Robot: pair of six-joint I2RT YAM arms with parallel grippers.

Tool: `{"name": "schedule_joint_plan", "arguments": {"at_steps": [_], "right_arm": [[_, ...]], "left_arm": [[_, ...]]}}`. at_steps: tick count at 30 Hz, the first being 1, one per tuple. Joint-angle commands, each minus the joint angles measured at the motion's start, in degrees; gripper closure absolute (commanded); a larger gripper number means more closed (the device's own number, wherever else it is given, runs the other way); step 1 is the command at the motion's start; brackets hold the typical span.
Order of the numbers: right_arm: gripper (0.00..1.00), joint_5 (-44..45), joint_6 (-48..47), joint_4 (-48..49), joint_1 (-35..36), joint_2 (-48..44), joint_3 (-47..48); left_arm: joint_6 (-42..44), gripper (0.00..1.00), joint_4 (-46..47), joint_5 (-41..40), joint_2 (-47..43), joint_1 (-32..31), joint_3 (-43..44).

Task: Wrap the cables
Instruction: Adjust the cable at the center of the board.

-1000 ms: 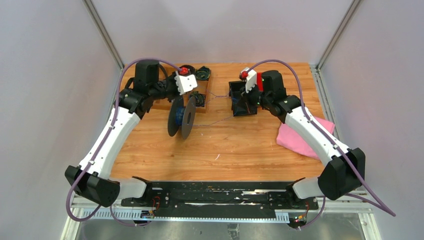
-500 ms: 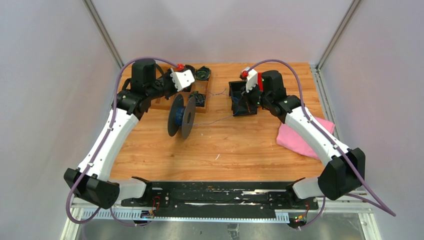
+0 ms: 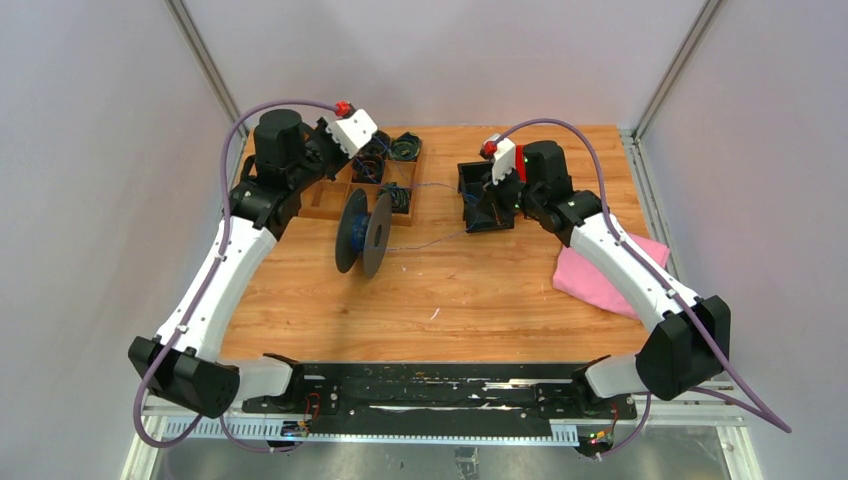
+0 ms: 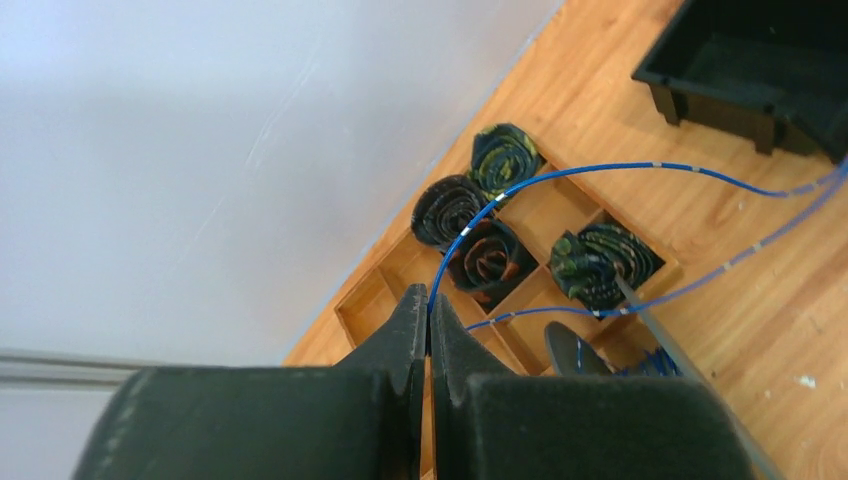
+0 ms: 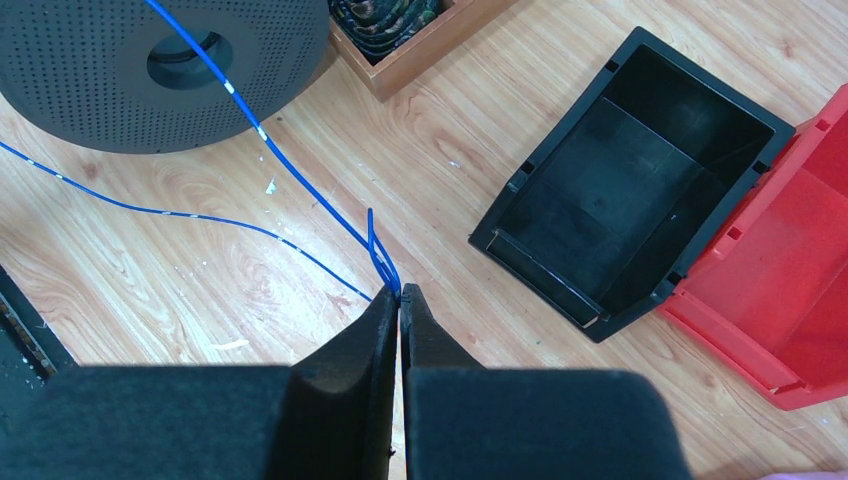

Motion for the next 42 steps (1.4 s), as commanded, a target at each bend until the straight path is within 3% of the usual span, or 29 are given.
{"name": "schedule_joint_plan", "arguments": {"at_steps": [1,14,21,29,42], "right_arm": [[0.99,0.0,0.6,0.4,-1.0,-0.5,-0.5],[0.99,-0.3,0.3,0.4,-1.0,-0.1,-1.5],[0.99,-2.2,0.7,0.9,-1.0,0.6,-1.5],[0.99,-1.3,2.9,0.6,-1.0,2.2,-0.8],[0.99,-3.0,3.2,0.6,-0.9,3.1,-1.1]], "left_arm": [[-9.0,1.00,9.0,-5.0,1.5,0.4,0.3],[-23.5,1.00,15.4,-23.9,5.9,0.4,3.4],[-27.6,1.00,11.8,-14.3,12.0,0.2,7.2],[-29.5,0.98,8.8,-9.5,21.5,-3.8,11.9],[-30.7,0.93,7.8,-3.3,26.1,-7.1,8.5]]}}
